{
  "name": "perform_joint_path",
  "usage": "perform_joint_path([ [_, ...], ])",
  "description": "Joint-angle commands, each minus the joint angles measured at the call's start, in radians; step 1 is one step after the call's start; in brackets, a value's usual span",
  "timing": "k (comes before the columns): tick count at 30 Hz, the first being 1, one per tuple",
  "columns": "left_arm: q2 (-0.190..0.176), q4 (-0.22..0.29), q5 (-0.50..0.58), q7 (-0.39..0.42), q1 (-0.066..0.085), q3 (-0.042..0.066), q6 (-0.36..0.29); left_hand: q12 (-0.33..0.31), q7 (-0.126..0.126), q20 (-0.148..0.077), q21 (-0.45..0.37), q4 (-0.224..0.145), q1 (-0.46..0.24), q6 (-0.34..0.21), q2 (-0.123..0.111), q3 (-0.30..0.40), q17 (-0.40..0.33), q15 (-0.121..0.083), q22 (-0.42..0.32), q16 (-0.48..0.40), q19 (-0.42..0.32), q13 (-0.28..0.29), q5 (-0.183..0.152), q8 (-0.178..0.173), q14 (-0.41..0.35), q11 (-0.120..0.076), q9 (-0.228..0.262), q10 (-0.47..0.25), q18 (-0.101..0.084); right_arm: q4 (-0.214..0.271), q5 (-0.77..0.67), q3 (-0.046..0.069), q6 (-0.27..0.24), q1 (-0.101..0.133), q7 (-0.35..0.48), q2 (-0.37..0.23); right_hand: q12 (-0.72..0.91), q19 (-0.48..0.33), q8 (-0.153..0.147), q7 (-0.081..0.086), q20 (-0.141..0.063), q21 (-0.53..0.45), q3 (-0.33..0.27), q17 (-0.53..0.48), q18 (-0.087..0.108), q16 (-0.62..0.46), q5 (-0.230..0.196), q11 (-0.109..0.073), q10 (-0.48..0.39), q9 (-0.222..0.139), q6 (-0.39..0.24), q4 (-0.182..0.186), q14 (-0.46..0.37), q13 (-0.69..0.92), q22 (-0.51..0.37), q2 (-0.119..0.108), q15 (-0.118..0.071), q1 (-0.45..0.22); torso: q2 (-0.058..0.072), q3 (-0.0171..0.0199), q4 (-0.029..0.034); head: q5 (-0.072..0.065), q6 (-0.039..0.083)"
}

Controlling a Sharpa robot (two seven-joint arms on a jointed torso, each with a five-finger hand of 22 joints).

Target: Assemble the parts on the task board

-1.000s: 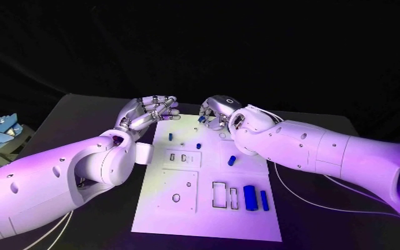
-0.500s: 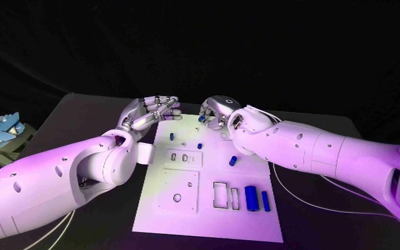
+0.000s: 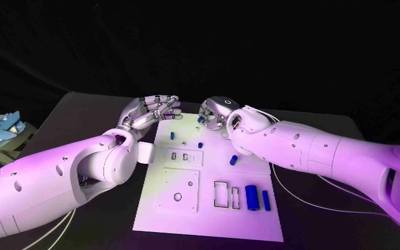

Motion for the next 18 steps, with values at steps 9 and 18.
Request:
perform_joint_path([
  [9, 0.002, 0.001, 0.002, 0.003, 0.001, 0.001, 0.018, -0.008, 0.022, 0.002, 0.006, -0.003, -0.001, -0.007, -0.002, 0.006, 0.003, 0.007, 0.002, -0.007, 0.006, 0.000, -0.004, -0.004, -0.001, 0.001, -0.002, -0.003, 0.011, -0.012, -0.002, -0.002, 0.025, -0.004, -0.001, -0.001, -0.038, -0.055, -0.093, 0.042, 0.029, -0.038, -0.028, -0.047, -0.003, -0.008, -0.006, 0.042, -0.115, 0.018, -0.165, 0.023, -0.006, -0.016, -0.049, -0.059, 0.031, -0.050, 0.001, -0.0002, -0.0013, 0.000, 0.000],
  [18, -0.007, -0.002, 0.002, 0.002, 0.002, 0.001, 0.019, -0.008, 0.022, 0.002, 0.006, -0.003, -0.001, -0.007, -0.002, 0.006, 0.003, 0.007, 0.002, -0.007, 0.006, 0.000, -0.004, -0.004, -0.001, 0.001, -0.002, -0.003, 0.011, 0.096, 0.008, 0.001, -0.015, 0.003, -0.008, -0.103, -0.019, -0.077, -0.105, 0.042, 0.037, -0.058, -0.059, -0.069, 0.004, -0.011, 0.009, 0.043, -0.141, 0.020, -0.174, 0.020, -0.020, -0.017, -0.068, -0.073, 0.035, -0.039, -0.001, 0.0017, -0.0060, -0.001, 0.007],
])
